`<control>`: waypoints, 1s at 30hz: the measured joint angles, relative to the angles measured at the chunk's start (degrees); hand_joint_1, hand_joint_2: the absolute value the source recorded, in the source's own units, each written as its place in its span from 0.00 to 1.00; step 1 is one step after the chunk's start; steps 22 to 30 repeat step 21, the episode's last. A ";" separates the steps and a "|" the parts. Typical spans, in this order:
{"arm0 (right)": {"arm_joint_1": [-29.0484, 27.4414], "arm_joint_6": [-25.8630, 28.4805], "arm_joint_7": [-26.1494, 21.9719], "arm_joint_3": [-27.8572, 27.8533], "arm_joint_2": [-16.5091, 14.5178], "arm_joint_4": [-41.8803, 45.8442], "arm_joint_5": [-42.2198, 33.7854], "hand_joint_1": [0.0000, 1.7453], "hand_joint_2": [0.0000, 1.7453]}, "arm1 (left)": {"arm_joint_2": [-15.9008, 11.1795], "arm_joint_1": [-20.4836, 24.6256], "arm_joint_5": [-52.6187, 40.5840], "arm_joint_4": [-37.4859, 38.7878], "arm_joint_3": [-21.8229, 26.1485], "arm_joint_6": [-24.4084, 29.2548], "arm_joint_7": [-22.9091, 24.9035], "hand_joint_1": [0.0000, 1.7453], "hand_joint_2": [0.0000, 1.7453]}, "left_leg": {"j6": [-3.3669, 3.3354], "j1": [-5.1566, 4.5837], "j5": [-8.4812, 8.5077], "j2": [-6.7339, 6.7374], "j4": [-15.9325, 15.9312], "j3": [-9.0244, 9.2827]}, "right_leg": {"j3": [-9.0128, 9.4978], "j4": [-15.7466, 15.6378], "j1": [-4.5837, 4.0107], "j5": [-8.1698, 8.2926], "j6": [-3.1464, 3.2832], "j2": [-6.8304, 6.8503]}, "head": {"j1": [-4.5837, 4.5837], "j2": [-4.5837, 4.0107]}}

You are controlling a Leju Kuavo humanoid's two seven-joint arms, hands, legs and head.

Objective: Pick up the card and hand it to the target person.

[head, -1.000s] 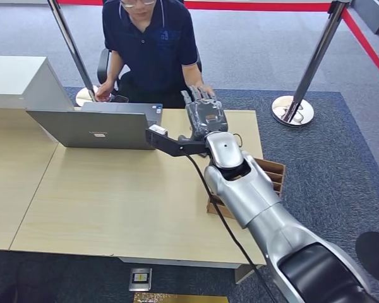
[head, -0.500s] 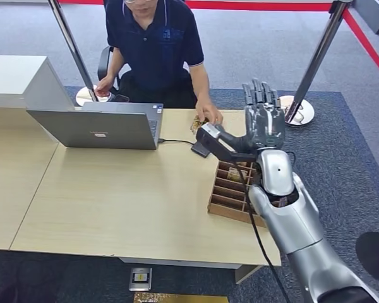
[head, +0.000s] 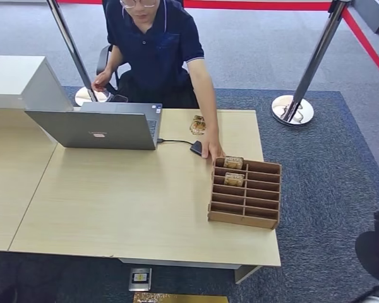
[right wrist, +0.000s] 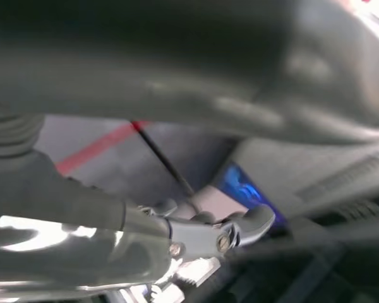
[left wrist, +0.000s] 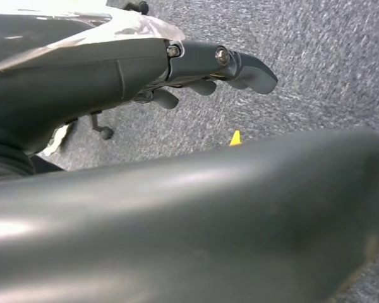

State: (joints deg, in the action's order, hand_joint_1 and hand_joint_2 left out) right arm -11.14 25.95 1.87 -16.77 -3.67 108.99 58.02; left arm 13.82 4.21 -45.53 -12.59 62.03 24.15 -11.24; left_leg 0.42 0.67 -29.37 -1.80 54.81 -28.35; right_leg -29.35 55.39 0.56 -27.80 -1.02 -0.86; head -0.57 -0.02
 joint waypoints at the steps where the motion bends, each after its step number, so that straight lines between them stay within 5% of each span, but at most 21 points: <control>1: -0.61 -3.34 -3.38 -5.28 -2.33 0.04 -3.18 0.00 0.00 | 0.00 -0.02 -0.25 0.00 -0.01 -0.31 0.10 0.00 0.00 | 0.00 -0.01 0.01 0.00 0.00 0.01 | 0.00 0.00 0.00 0.00 0.00 0.00 | -0.01 0.00; 5: 1.72 -9.91 -8.80 -26.48 -8.40 -6.67 -0.49 0.00 0.00 | 0.04 -0.08 -0.86 0.00 -0.01 -1.59 0.11 0.00 0.00 | -0.03 -0.01 0.04 0.00 0.00 0.07 | 0.15 0.00 -0.03 0.01 -0.01 0.00 | -0.02 0.00; 11: 8.30 -7.17 -5.41 -45.49 -7.37 -35.86 9.99 0.00 0.00 | 0.12 0.10 -1.16 0.00 0.02 -2.49 -0.92 0.00 0.00 | -0.07 -0.09 0.03 0.13 0.02 0.23 | 0.26 -0.03 -0.08 0.04 -0.04 0.00 | -0.05 0.00; 15: 11.72 -8.46 -2.04 -50.83 -4.95 -56.70 10.33 0.00 0.00 | 0.13 0.46 -1.71 0.00 0.01 -3.71 -1.48 0.00 1.00 | -0.06 -0.04 0.03 0.17 0.01 0.26 | 0.26 -0.01 -0.07 0.04 -0.03 0.00 | 0.00 0.00; 21: 15.07 -14.20 3.68 -54.30 -3.72 -78.50 9.00 0.00 0.00 | 0.15 0.85 -2.96 0.00 -0.08 -4.74 -2.62 0.00 1.00 | 0.01 0.05 0.07 0.17 0.00 0.28 | 0.25 0.05 -0.08 0.03 0.03 0.00 | 0.01 0.00; 30: 15.07 -14.20 3.68 -54.30 -3.72 -78.50 9.00 0.00 0.00 | 0.15 0.85 -2.96 0.00 -0.08 -4.74 -2.62 0.00 1.00 | 0.01 0.05 0.07 0.17 0.00 0.28 | 0.25 0.05 -0.08 0.03 0.03 0.00 | 0.01 0.00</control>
